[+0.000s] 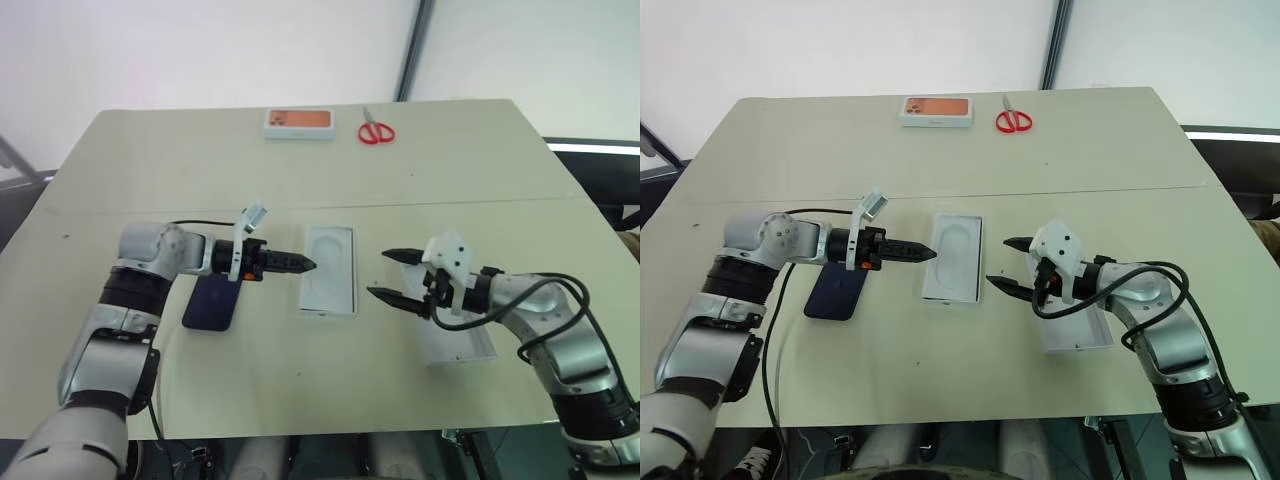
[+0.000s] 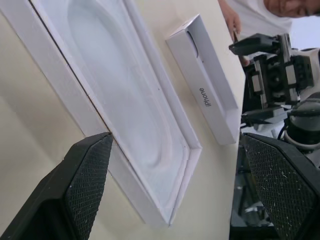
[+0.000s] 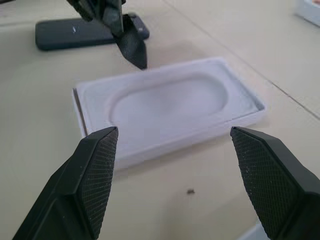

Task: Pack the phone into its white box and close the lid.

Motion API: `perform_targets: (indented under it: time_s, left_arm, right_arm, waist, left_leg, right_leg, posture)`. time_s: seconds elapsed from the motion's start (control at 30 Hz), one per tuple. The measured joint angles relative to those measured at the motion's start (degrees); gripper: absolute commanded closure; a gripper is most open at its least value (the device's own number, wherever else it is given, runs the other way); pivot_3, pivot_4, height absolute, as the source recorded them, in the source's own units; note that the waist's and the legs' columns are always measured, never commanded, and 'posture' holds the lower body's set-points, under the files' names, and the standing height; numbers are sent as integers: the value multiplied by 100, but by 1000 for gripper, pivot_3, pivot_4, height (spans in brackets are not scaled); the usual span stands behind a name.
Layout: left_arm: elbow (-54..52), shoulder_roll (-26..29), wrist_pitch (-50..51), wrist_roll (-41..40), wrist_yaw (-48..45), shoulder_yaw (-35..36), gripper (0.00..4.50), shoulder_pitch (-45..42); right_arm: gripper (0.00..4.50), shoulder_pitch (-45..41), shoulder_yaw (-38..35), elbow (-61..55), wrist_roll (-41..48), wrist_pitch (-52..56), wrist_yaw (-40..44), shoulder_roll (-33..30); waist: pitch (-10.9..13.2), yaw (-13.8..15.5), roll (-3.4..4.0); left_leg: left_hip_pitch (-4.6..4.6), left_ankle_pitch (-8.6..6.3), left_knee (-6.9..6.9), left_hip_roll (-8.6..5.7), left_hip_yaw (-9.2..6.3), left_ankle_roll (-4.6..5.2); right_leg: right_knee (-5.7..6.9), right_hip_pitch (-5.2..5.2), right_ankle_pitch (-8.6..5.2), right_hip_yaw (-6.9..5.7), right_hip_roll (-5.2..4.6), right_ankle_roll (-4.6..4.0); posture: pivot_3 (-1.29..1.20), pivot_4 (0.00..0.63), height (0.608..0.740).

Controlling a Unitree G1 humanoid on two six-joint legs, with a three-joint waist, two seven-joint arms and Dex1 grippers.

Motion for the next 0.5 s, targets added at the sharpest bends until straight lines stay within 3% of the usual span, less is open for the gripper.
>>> perform_targets:
  time_s: [0.2, 0.3, 0.43, 0.47, 0.5]
  left_arm:
    - [-896, 120, -397, 12, 179, 466, 156, 519]
    - [-1490, 173, -1431, 360, 338, 726, 70, 1011]
    - [-1760, 161, -2298, 493, 383, 1086, 70, 1496]
    - [-1850, 165, -2521, 504, 389, 1257, 70, 1711]
    - [-1961, 127, -2782, 502, 404, 1435, 70, 1963]
  right_arm:
    - [716, -442, 343, 135, -13, 83, -197, 476]
    - [2039, -694, 635, 428, -206, 81, -351, 748]
    - [4145, -949, 1027, 828, -649, -62, -535, 929]
    - [4455, -1089, 1109, 970, -765, -62, -629, 1063]
    - [4455, -1225, 1190, 1121, -907, -73, -753, 1205]
  waist:
    - [0, 28, 0]
    - [0, 26, 0]
    - [1, 29, 2]
    - [0, 6, 2]
    - [0, -28, 2]
  left_leg:
    - [0, 0, 2, -2, -1, -1]
    - [1, 1, 0, -1, 1, -2]
    - [0, 1, -1, -2, 1, -3]
    - [1, 1, -2, -1, 2, -3]
    - [3, 1, -5, 2, 7, -3]
  right_leg:
    - [1, 1, 0, 0, -3, 0]
    - [-1, 0, 1, 1, -7, -2]
    - [0, -3, 1, 1, -5, -2]
    - [0, -4, 1, 2, -4, -2]
    - [1, -7, 1, 8, -2, -2]
  posture:
    - [0, 150, 740]
    - [0, 150, 740]
    - [0, 150, 740]
    - [0, 150, 740]
    - [0, 150, 740]
